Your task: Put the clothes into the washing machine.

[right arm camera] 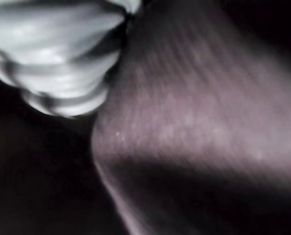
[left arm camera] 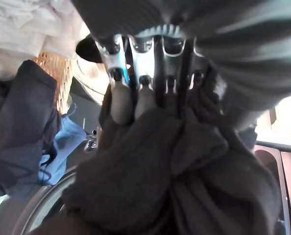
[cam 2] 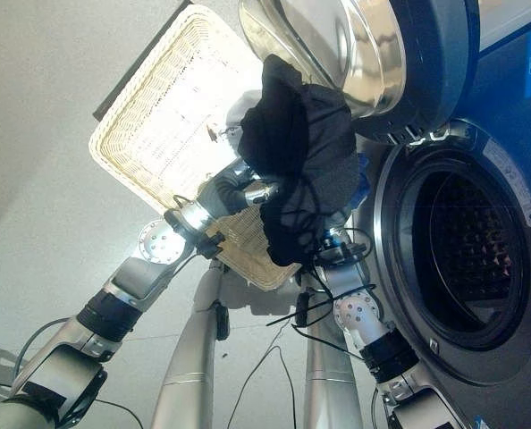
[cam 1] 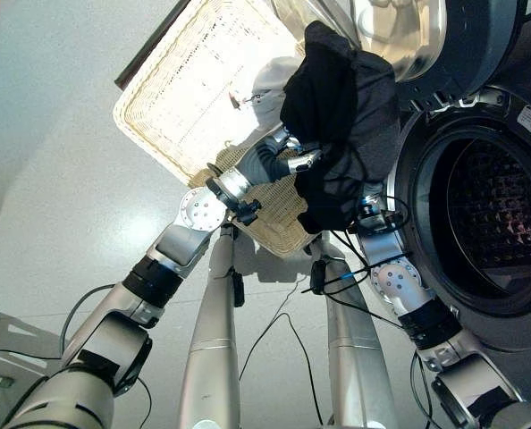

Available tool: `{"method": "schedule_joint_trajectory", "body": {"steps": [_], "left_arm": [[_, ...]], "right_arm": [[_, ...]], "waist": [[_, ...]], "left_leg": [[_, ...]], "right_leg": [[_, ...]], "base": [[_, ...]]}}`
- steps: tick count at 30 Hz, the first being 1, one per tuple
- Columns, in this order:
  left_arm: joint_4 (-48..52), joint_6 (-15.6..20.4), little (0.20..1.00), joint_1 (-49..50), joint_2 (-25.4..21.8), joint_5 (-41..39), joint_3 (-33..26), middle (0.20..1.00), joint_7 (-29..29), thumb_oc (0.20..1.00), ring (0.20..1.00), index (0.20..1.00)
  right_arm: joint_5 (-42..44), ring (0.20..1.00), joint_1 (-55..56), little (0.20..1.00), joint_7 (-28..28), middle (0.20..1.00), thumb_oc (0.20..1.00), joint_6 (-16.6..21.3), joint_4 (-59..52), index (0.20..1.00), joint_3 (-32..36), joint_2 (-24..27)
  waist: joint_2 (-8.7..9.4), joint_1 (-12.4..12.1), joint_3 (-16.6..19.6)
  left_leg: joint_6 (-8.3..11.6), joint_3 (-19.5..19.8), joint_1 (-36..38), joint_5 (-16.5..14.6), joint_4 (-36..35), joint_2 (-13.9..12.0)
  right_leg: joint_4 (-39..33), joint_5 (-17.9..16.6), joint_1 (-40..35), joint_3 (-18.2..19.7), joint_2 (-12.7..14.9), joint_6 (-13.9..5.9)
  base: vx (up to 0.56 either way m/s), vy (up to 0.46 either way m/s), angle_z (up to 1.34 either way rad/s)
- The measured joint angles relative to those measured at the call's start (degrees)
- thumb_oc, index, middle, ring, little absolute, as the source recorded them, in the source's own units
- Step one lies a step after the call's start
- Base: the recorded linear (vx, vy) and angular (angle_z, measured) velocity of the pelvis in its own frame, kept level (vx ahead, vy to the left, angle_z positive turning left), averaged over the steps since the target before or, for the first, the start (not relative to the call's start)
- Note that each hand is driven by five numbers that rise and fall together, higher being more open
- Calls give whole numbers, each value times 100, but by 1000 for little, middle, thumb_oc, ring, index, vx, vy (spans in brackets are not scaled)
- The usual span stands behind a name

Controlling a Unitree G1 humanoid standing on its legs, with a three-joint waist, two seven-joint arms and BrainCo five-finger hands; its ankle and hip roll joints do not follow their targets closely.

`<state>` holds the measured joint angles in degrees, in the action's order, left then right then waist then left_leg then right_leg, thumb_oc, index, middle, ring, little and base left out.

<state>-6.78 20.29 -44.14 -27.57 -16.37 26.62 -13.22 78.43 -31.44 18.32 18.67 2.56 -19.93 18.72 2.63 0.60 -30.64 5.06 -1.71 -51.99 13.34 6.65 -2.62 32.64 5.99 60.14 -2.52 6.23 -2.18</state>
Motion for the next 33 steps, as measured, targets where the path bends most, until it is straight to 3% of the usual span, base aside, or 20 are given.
{"method": "schedule_joint_trajectory", "body": {"steps": [7, 19, 25, 29, 33], "left_arm": [[103, -126, 1000, 27, -20, 465, 88, 1000, 447, 1000, 1000, 1000], [132, -802, 1000, -12, -396, 1572, 178, 1000, 891, 1000, 1000, 1000], [125, -988, 1000, -46, -410, 1572, 194, 1000, 1096, 1000, 1000, 1000], [88, -983, 1000, -4, -406, 1566, 191, 1000, 1580, 1000, 1000, 1000], [-667, -1144, 1000, 347, -416, 1573, -112, 1000, 2646, 1000, 1000, 1000]], "right_arm": [[110, 200, 3, 200, 112, 200, 200, 120, 17, 200, 113, -2], [190, 200, 26, 200, 250, 200, 200, 140, 61, 200, 250, 100], [207, 200, 25, 200, 250, 200, 200, 142, 103, 200, 251, 116], [204, 200, 14, 200, 250, 200, 200, 147, 108, 200, 255, 112], [203, 200, -92, 200, 462, 200, 200, 369, -43, 200, 501, -35]], "waist": [[0, -7, 0], [-1, -23, 0], [-1, -32, 0], [-2, -42, 0], [-56, -11, 0]], "left_leg": [[6, 2, -7, -5, -1, 0], [10, 5, -20, -8, -16, -6], [9, 5, -20, -7, -12, -11], [9, 7, -20, -7, -7, -13], [9, 10, -19, -7, 3, -21]], "right_leg": [[-4, 2, 4, -3, 1, -2], [-37, -2, 4, -16, 8, 4], [-33, -5, 3, -18, 19, 6], [-32, -10, 2, -19, 19, 15], [-33, -11, -5, -25, 15, 16]], "base": [[0, 0, 0], [0, 0, 0], [0, 0, 0], [0, 0, 0], [0, 0, 0]]}}
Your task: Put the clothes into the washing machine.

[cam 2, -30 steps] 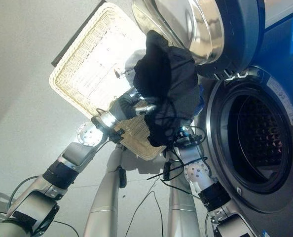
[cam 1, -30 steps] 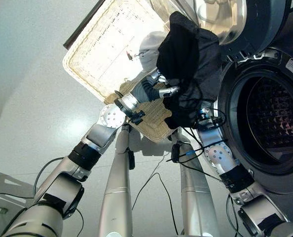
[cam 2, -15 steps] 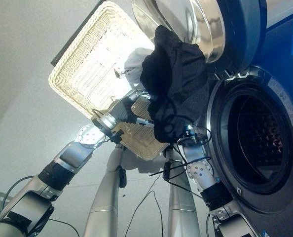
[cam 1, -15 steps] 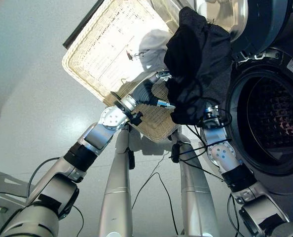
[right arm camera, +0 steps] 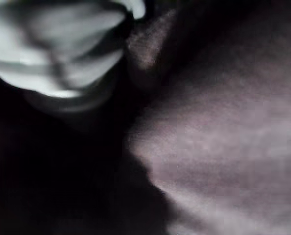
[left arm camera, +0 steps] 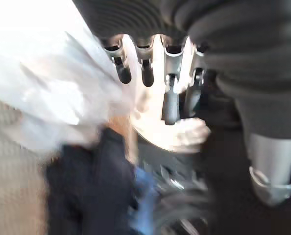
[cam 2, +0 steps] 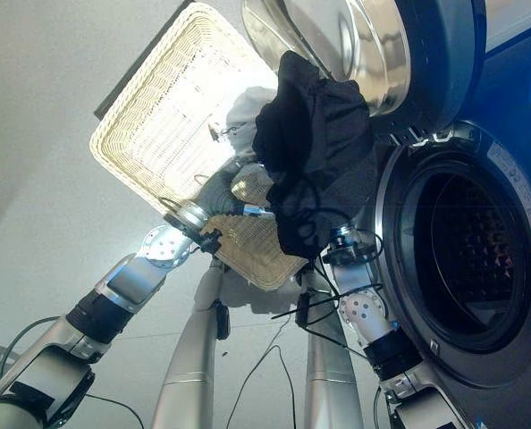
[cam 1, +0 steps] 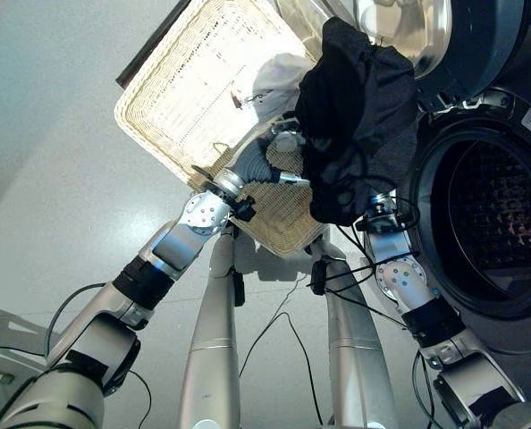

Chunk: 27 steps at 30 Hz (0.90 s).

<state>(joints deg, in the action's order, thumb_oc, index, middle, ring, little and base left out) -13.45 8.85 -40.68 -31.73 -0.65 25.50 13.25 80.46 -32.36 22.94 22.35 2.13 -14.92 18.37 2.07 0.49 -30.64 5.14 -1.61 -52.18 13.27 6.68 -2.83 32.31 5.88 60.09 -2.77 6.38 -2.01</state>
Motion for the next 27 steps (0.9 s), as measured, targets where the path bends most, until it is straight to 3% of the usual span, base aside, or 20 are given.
{"method": "schedule_joint_trajectory", "body": {"steps": [4, 8, 11, 20, 27], "left_arm": [[-193, 421, 1000, 581, 42, 3, -404, 1000, 1239, 1000, 1000, 1000], [-175, 873, 1000, 681, 162, 169, -510, 1000, 1988, 1000, 1000, 1000], [-126, 1041, 1000, 651, 209, 304, -572, 1000, 2142, 1000, 1000, 1000], [-142, 1054, 1000, 561, 212, 392, -587, 1000, 2395, 1000, 1000, 1000], [-414, 1220, 1000, 302, 172, 970, -591, 1000, 3094, 1000, 1000, 1000]], "right_arm": [[-8, 200, -93, 200, -3, 200, 200, 5, 14, 200, 316, -23], [-41, 200, -64, 200, -107, 200, 200, -26, 83, 200, 398, -37], [-22, 200, 24, 200, -111, 200, 200, -27, 103, 200, 388, -47], [254, 200, -14, 200, 49, 200, 200, -34, 280, 200, 542, -34], [386, 200, -44, 200, -206, 200, 200, -348, 1128, 200, 546, 1]], "waist": [[-8, -53, -1], [-9, -143, -1], [-9, -122, -1], [-8, -95, -1], [-7, 19, -1]], "left_leg": [[1, 10, 0, 0, -1, -18], [2, 19, 0, 0, -3, -19], [1, 24, 1, 2, -5, -18], [0, 25, 1, 4, -6, -22], [-1, 13, 11, 3, -6, -18]], "right_leg": [[-2, 1, -1, -28, -8, -1], [-1, 2, -7, -44, -2, -2], [-24, 1, -45, -89, 11, -1], [-46, -8, -51, -92, 2, 13], [-77, -37, -63, -85, 2, 34]], "base": [[0, 0, 0], [-1, -4, 1], [-5, -14, 4], [0, 0, 0], [-10, 22, -1]]}}
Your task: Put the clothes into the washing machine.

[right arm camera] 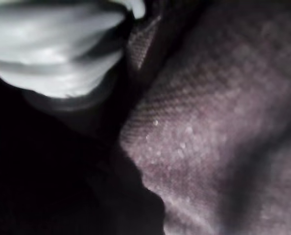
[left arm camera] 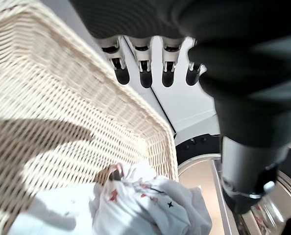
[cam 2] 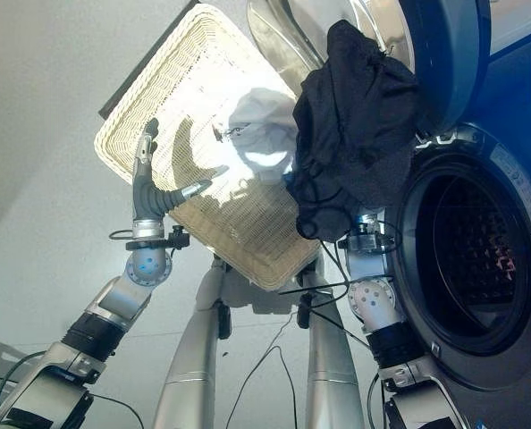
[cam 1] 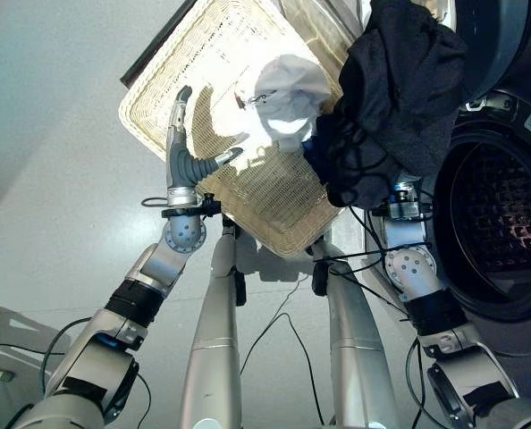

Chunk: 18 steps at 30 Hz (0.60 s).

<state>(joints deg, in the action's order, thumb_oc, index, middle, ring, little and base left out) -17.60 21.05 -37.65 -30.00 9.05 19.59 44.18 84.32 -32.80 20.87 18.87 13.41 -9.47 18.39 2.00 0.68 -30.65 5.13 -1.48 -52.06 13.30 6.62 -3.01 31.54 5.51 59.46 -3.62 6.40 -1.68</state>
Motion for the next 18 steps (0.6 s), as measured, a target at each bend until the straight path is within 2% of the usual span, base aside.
{"method": "schedule_joint_trajectory", "body": {"steps": [7, 9, 14, 18], "left_arm": [[-933, 103, 1000, -771, -146, 531, 278, 1000, 710, 1000, 1000, 1000], [-1115, 113, 1000, -910, -256, 573, 413, 1000, 848, 1000, 1000, 1000], [-1416, 96, 1000, -1255, -325, 579, 688, 1000, 1045, 1000, 1000, 1000], [-1666, 94, 1000, -1458, -329, 567, 856, 1000, 1113, 1000, 1000, 1000]], "right_arm": [[828, 200, -126, 200, -53, 200, 200, -143, 2053, 200, 208, 254], [984, 200, -165, 200, -17, 200, 200, -196, 2478, 200, 216, 383], [1561, 200, -210, 200, 64, 200, 200, -260, 3002, 200, 388, 488], [1885, 200, -392, 200, 111, 200, 200, -256, 3417, 200, 559, 508]], "waist": [[2, 34, 0], [2, 161, 0], [3, 303, 0], [2, 301, 0]], "left_leg": [[2, -130, 2, -5, -24, -64], [3, -149, 0, -7, -39, -66], [7, -158, -11, -10, -81, -111], [28, -161, -14, -25, -96, -142]], "right_leg": [[-175, -131, 27, 15, -35, -21], [-209, -153, 30, 10, -33, -18], [-290, -185, 47, 28, -107, -5], [-291, -227, 88, 45, -121, 59]], "base": [[-9, 48, -11], [-13, 23, -7], [2, 4, -6], [10, 5, -8]]}}
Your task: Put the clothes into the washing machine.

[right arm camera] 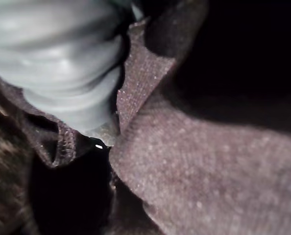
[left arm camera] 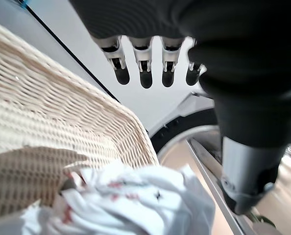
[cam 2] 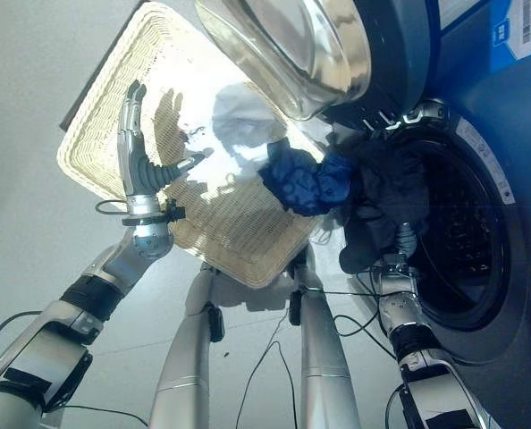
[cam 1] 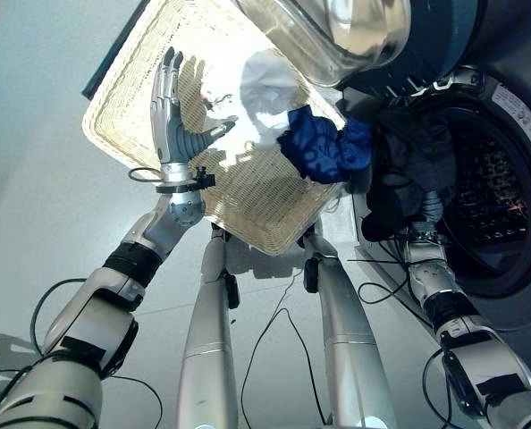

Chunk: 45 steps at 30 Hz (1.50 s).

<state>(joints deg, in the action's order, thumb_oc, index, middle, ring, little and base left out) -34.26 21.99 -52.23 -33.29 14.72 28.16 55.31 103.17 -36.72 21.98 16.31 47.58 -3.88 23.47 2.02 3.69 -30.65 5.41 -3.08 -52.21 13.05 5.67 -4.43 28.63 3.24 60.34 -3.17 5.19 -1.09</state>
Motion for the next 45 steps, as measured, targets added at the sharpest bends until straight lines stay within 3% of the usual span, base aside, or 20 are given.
{"method": "schedule_joint_trajectory", "body": {"steps": [3, 7, 10, 12, 14, 15, 16, 17, 19, 20, 23, 29, 35, 39, 45], "left_arm": [[-176, 2, 1000, -65, -1, -18, 51, 1000, 61, 1000, 1000, 1000], [-398, 2, 1000, -220, -52, -72, 296, 1000, 63, 1000, 1000, 1000], [-518, 3, 1000, -307, -165, -121, 587, 1000, -18, 1000, 1000, 1000], [-495, -15, 1000, -317, -324, -209, 914, 1000, -135, 1000, 1000, 1000], [-414, -55, 1000, -287, -422, -210, 972, 1000, -158, 1000, 1000, 1000], [-314, -106, 1000, -265, -477, -209, 1029, 1000, -162, 1000, 1000, 1000], [-283, -121, 1000, -253, -509, -208, 1048, 1000, -162, 1000, 1000, 1000], [-305, -137, 1000, -261, -543, -204, 1067, 1000, -169, 1000, 1000, 1000], [-318, -145, 1000, -274, -552, -206, 1083, 1000, -208, 1000, 1000, 1000], [-319, -140, 1000, -308, -561, -205, 1115, 1000, -278, 1000, 1000, 1000], [-751, -128, 1000, -657, -600, -183, 1367, 1000, -541, 1000, 1000, 1000], [-1043, -151, 1000, -1110, -717, 68, 1756, 1000, -808, 1000, 1000, 1000], [-1388, -385, 1000, -1707, -618, 461, 2214, 1000, -706, 1000, 1000, 1000], [-1470, -560, 1000, -1872, -528, 724, 2252, 1000, -516, 1000, 1000, 1000], [-1696, -771, 1000, -2005, -271, 990, 2289, 1000, -368, 1000, 1000, 1000]], "right_arm": [[115, 200, -163, 200, -17, 200, 200, 93, 345, 200, 142, 25], [150, 200, -459, 200, -542, 200, 200, 366, 950, 200, 445, 163], [-98, 200, -797, 200, -1687, 200, 200, 721, 1456, 200, 727, 588], [-535, 200, -881, 200, -2975, 200, 200, 1134, 1604, 200, 865, 1139], [-898, 200, -921, 200, -3780, 200, 200, 1375, 1565, 200, 888, 1442], [-1181, 200, -965, 200, -4462, 200, 200, 1774, 1468, 200, 1001, 1496], [-1295, 200, -981, 200, -4701, 200, 200, 1799, 1440, 200, 999, 1498], [-1667, 200, -1196, 200, -5439, 200, 200, 1706, 1463, 200, 972, 1583], [-1892, 200, -1304, 200, -5936, 200, 200, 1691, 1574, 200, 967, 1647], [-2009, 1000, -1383, 1000, -6183, 1000, 1000, 1618, 1678, 1000, 956, 1717], [-2081, 1000, -1687, 1000, -6235, 1000, 1000, 1115, 2297, 1000, 548, 1864], [-2258, 1000, -1806, 1000, -6009, 1000, 1000, 123, 2369, 1000, 107, 1899], [-3290, 1000, -1860, 1000, -5694, 1000, 1000, -946, 2424, 1000, -410, 1876], [-3512, 1000, -1863, 1000, -5470, 1000, 1000, -1243, 2426, 1000, -439, 1801], [-3629, 1000, -1888, 1000, -5280, 1000, 1000, -1387, 2433, 1000, -558, 1757]], "waist": [[-1, -1, 0], [-1, -35, 0], [-3, -91, -2], [-3, -150, -2], [-1, -138, -4], [-9, -154, -8], [-8, -149, -9], [-5, -140, -12], [-4, -129, -12], [-4, -149, -13], [6, -137, -22], [9, -80, -23], [10, 79, -23], [23, 169, -27], [27, 224, -25]], "left_leg": [[12, 3, -1, -9, -12, -9], [12, 7, -1, -9, -10, -3], [11, 16, -10, -8, 4, 14], [11, 32, -21, -9, 19, 12], [17, 76, -67, -13, 48, 0], [36, 98, -113, -29, 85, -7], [37, 130, -131, -30, 89, -7], [56, 178, -161, -45, 101, -10], [55, 185, -177, -44, 112, -2], [50, 193, -196, -41, 115, 4], [41, 256, -261, -36, 164, 43], [-15, 297, -286, 7, 174, 83], [-73, 299, -300, 52, 173, 156], [-84, 298, -314, 60, 174, 172], [-85, 304, -315, 60, 174, 169]], "right_leg": [[5, -4, 18, -2, -4, 6], [-10, 6, 23, -5, -7, -9], [-2, -3, 28, -6, 0, 3], [2, -10, 19, -33, -1, 12], [-31, -21, 12, -73, -10, 19], [-59, -36, 31, -83, -21, 19], [-73, -60, 43, -82, -26, 28], [-104, -91, 43, -79, -38, 1], [-140, -131, 51, -65, -33, -9], [-178, -178, 58, -57, -31, -6], [-209, -242, 88, -55, -2, -37], [-291, -317, 71, -40, 22, -114], [-295, -359, 71, -27, 88, -163], [-302, -382, 70, -33, 100, -168], [-306, -400, 68, -38, 99, -147]], "base": [[10, -3, -1], [17, -37, 1], [33, -88, 1], [14, -90, 2], [7, -50, 2], [0, 0, 0], [-1, -26, -5], [1, -8, -5], [4, -6, -5], [9, -5, -4], [9, -2, -1], [0, 0, 0], [1, 6, 1], [0, 0, 0], [-1, 5, 0]]}}
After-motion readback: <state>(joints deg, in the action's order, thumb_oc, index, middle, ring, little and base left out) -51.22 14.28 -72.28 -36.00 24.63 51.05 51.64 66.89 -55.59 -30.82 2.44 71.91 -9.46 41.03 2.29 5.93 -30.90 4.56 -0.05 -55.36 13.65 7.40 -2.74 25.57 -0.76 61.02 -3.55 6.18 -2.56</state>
